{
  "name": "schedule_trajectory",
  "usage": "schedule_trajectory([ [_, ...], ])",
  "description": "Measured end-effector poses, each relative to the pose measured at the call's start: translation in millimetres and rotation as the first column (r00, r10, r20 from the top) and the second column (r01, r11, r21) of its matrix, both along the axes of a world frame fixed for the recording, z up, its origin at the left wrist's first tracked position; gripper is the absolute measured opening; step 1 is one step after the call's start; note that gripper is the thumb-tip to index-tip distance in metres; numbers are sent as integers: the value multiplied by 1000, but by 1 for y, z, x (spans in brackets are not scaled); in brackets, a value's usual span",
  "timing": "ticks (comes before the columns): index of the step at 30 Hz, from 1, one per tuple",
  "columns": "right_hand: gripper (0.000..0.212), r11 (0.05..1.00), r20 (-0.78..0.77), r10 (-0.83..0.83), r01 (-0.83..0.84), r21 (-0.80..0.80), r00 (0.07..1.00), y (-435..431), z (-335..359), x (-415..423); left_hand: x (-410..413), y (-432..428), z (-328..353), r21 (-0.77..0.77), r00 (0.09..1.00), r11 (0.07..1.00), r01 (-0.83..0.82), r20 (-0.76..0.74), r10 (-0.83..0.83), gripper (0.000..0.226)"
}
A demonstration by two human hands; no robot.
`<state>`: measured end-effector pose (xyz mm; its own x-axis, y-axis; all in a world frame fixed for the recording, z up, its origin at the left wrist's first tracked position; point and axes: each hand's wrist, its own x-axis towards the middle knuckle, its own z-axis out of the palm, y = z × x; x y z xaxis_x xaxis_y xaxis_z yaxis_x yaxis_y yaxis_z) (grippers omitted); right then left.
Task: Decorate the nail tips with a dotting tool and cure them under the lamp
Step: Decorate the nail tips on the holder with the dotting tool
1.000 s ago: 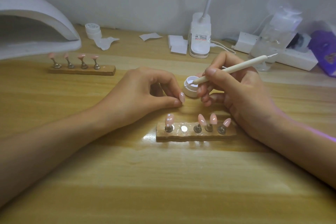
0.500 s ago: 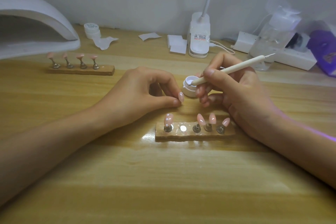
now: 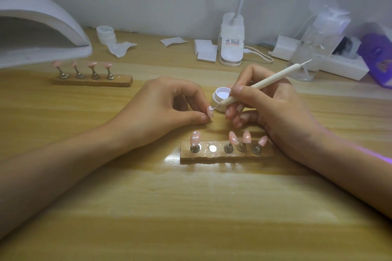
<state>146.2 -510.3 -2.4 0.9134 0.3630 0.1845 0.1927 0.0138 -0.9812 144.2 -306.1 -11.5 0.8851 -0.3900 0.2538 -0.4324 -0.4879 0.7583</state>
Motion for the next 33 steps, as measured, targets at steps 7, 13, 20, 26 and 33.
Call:
schedule_trajectory([
  [7,20,1000,-1,-7,7,-19,1000,0,-1,0,0,0,0,-7,1000,1000,4,-2,-4,16],
  [13,20,1000,0,-8,8,-23,1000,0,0,-1,1,0,-1,-8,1000,1000,7,0,-7,16],
  [20,18,1000,-8,-6,6,-19,1000,0,0,-1,0,0,0,8,1000,1000,-2,11,2,13],
  [26,18,1000,-6,-1,1,-14,1000,0,1,-1,0,0,0,1,1000,1000,-1,8,1,13],
  [33,25,1000,8,-3,3,27,1000,1,2,-2,0,0,0,2,1000,1000,1,3,-1,15],
])
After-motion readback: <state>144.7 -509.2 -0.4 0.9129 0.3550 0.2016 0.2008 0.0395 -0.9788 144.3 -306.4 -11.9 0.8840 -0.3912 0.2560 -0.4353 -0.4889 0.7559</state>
